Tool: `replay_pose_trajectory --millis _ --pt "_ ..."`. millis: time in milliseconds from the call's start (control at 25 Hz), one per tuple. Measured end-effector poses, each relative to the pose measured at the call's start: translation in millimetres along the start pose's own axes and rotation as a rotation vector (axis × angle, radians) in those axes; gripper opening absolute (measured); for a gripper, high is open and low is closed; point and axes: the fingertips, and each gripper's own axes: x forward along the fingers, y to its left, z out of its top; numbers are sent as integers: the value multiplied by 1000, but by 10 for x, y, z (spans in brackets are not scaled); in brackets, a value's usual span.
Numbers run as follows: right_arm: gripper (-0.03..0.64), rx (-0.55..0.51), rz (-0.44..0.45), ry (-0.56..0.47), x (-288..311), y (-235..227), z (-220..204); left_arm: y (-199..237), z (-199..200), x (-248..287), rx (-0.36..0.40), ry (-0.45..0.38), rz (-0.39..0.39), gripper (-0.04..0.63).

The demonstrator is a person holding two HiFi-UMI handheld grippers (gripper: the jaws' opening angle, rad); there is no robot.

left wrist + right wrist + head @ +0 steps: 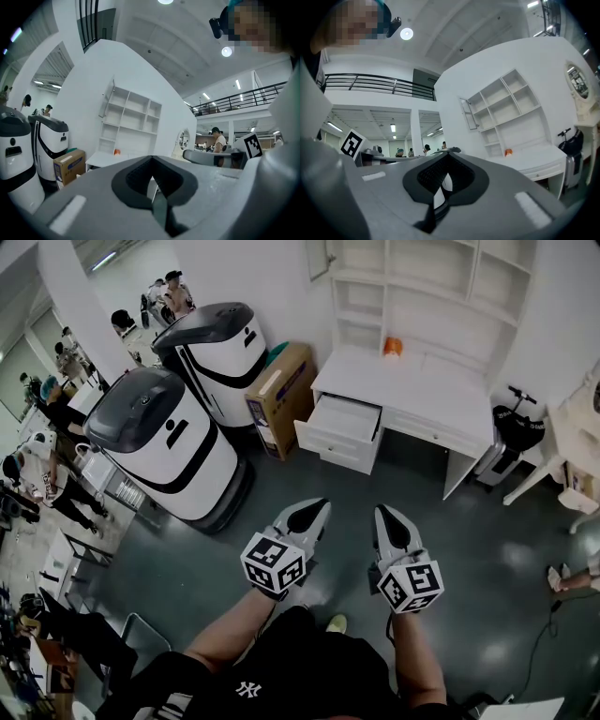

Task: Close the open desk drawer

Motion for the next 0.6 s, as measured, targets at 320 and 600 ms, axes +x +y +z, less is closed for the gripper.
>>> replay_pose_trajectory --millis 320,600 --pt "14 4 3 8 176 -183 -47 185 -101 219 -2 14 23 0" --pt "15 5 0 45 737 -390 -178 728 -228 548 -41 32 45 0"
